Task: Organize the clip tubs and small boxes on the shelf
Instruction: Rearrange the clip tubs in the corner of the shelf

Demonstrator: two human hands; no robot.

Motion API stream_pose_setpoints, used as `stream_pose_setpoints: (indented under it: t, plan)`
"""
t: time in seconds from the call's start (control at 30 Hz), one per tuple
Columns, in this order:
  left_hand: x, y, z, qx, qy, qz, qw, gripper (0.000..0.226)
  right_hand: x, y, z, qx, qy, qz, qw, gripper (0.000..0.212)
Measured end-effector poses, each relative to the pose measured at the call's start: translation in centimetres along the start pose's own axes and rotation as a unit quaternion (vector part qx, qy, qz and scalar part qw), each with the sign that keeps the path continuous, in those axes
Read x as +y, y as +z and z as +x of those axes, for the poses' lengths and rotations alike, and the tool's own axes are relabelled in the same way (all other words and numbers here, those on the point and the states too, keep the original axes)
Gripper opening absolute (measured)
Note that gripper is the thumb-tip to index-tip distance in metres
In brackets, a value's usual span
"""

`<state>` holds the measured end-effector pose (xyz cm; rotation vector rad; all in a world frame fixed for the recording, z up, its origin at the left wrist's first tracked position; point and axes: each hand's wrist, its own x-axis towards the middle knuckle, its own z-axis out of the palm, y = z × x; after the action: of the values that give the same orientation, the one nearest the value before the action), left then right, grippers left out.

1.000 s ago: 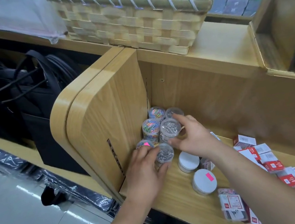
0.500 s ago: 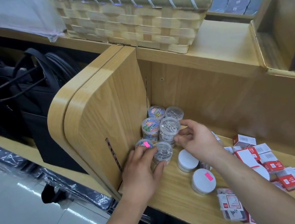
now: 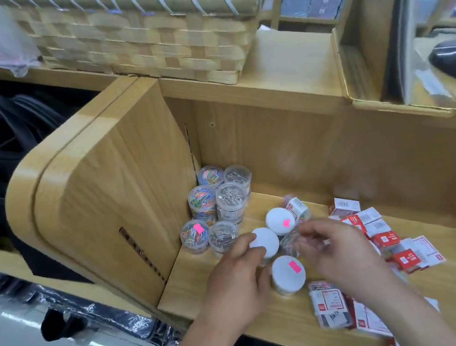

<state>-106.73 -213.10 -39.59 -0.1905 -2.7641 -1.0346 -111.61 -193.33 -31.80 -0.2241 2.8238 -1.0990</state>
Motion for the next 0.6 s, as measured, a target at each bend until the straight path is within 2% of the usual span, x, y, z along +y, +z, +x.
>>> stream_pose_setpoints:
  t: [0.1,0.27,0.37,0.47,0.5,0.6]
  plan:
    - [0.5,0.1,0.5,0.012,0.002,0.078,0.997,0.028,0.9,0.8,-0.5,0.003,-0.038,-0.039,0.998,0.011]
    - [0.8,-0.3,-0.9,-0.001,0.008,0.133,0.991,0.026,-0.2,1.7,1.2,0.032,-0.160,-0.198,0.966,0.030]
    - [0.9,-1.1,-1.6,-0.009,-0.008,0.141,0.990,0.031,-1.0,2.0,3.0,-0.062,-0.146,-0.289,0.944,0.051]
    - [0.8,-2.4,-1.8,0.022,0.030,0.082,0.996,0.025,-1.2,2.4,4.4,-0.119,-0.172,-0.305,0.929,0.076]
    - [0.7,-2.6,-1.9,0.035,0.052,0.068,0.996,0.021,-1.3,2.4,4.9,-0.139,-0.168,-0.298,0.929,0.079]
    - [0.3,-2.4,-2.1,0.033,0.081,0.059,0.994,0.022,-1.5,2.2,6.6,-0.182,-0.150,-0.273,0.933,0.070]
